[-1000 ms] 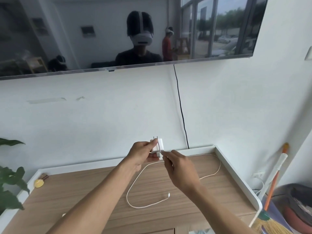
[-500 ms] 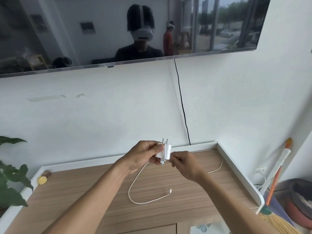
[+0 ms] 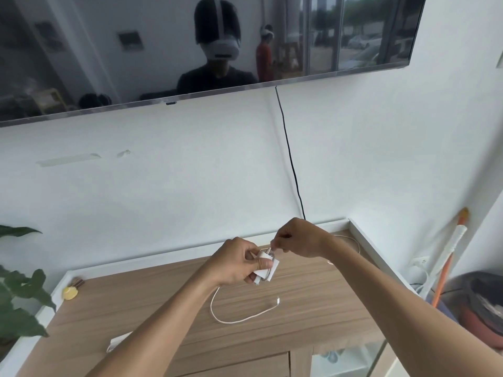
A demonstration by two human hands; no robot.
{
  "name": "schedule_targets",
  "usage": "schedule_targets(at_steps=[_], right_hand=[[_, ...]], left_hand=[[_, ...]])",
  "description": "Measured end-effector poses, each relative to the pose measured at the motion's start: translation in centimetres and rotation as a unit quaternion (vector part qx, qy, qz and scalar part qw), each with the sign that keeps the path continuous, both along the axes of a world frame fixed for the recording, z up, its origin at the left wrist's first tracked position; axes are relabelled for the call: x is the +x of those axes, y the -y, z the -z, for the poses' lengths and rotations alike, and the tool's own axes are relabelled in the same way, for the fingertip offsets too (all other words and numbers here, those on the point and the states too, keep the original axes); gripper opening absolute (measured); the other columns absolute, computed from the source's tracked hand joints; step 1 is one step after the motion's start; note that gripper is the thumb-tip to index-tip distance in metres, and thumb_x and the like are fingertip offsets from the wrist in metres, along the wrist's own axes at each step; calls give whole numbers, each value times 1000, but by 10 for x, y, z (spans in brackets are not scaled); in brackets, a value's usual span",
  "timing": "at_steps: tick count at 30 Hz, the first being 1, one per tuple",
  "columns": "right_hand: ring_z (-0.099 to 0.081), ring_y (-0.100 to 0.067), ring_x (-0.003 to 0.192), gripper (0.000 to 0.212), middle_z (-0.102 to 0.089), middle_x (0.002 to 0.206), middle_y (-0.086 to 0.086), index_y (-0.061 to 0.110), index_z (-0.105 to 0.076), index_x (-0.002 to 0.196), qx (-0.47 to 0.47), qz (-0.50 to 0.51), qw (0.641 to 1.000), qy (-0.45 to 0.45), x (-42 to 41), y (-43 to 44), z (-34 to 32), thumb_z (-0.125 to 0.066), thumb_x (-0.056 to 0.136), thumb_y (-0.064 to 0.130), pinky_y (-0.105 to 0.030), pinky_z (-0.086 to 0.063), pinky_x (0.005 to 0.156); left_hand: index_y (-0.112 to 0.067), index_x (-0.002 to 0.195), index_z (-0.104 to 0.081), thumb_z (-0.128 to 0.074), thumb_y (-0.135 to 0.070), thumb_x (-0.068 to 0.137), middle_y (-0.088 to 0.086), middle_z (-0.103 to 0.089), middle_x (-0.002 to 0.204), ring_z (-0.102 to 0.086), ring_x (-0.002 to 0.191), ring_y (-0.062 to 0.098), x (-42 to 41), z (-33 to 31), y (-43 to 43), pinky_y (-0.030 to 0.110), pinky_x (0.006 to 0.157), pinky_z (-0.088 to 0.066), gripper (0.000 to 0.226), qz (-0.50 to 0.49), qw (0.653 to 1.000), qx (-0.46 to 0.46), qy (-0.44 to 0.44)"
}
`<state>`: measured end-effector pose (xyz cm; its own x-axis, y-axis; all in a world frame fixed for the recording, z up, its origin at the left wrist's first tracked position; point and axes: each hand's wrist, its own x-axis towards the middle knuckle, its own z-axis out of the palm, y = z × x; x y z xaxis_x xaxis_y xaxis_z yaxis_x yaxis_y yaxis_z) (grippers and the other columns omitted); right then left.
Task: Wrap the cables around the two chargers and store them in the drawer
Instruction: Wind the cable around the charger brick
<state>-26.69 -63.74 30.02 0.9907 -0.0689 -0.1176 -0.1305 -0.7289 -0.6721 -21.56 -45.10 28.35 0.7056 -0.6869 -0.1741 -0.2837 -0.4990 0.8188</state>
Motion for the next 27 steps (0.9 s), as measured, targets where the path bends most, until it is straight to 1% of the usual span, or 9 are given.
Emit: schedule_targets(at_steps=[3,5,10,12,14,18,22,24,27], right_hand=[[-52,-12,57,20,-63,67,1,22,-70,74,-34,25,999,12,1,-5,-1,-58,89,27,-24,-41,54],[-50,-14,55,21,-62,66,0,15,-71,79,-59,34,997,30,0,-11,-1,-55,89,24,-25,-39,52],[-61,-22,70,23,-69,78,-1,19,-70,83,-137,53,985,93,-4,-27,2,-49,89,23,-27,-41,54],[-62,-24,76,21,-69,81,0,22,-69,85,-157,55,980,111,-5,-34,4,-49,90,26,-27,-40,57],[-62,-25,81,22,-69,87,0,23,-69,93,-168,58,975,132,-6,-41,6,-47,92,28,-28,-39,60],[-61,-22,78,22,-70,85,3,24,-68,94,-123,82,971,188,-11,-49,13,-47,93,29,-30,-42,60],[-53,-18,63,16,-66,72,5,24,-65,91,-70,106,959,255,-19,-55,26,-50,92,29,-35,-47,58],[-49,-14,56,12,-61,65,8,26,-65,91,-27,121,951,284,-25,-61,34,-53,91,27,-35,-47,56],[-49,-16,51,11,-56,58,8,26,-65,88,11,124,939,321,-31,-69,49,-55,90,22,-36,-47,51]], left_hand=[[-3,91,-66,-73,-23,85,14,-72,71,-71,59,21,0,4,1,32,61,-59,22,-53,998,-28,-23],[-2,91,-65,-74,-23,84,15,-72,71,-71,58,22,1,5,2,32,59,-59,24,-75,996,-38,-30],[3,91,-66,-77,-27,81,20,-73,74,-72,64,31,11,7,2,40,64,-61,33,-121,989,-54,-59],[3,87,-66,-77,-27,81,17,-72,70,-71,61,29,13,6,0,38,61,-61,33,-151,983,-70,-76],[1,84,-65,-76,-30,81,16,-71,70,-70,59,25,11,6,-1,33,59,-60,32,-171,972,-104,-122],[0,82,-67,-70,-33,84,15,-71,72,-68,67,25,9,6,1,33,63,-60,34,-183,947,-169,-202],[1,83,-68,-70,-29,86,12,-69,66,-67,61,24,12,0,3,32,62,-60,30,-217,922,-208,-244],[4,88,-68,-71,-24,86,15,-69,70,-68,61,24,15,-6,3,34,63,-61,27,-224,909,-223,-272],[8,98,-67,-70,-16,86,20,-68,80,-68,63,26,20,-13,3,35,59,-60,27,-241,891,-254,-291]])
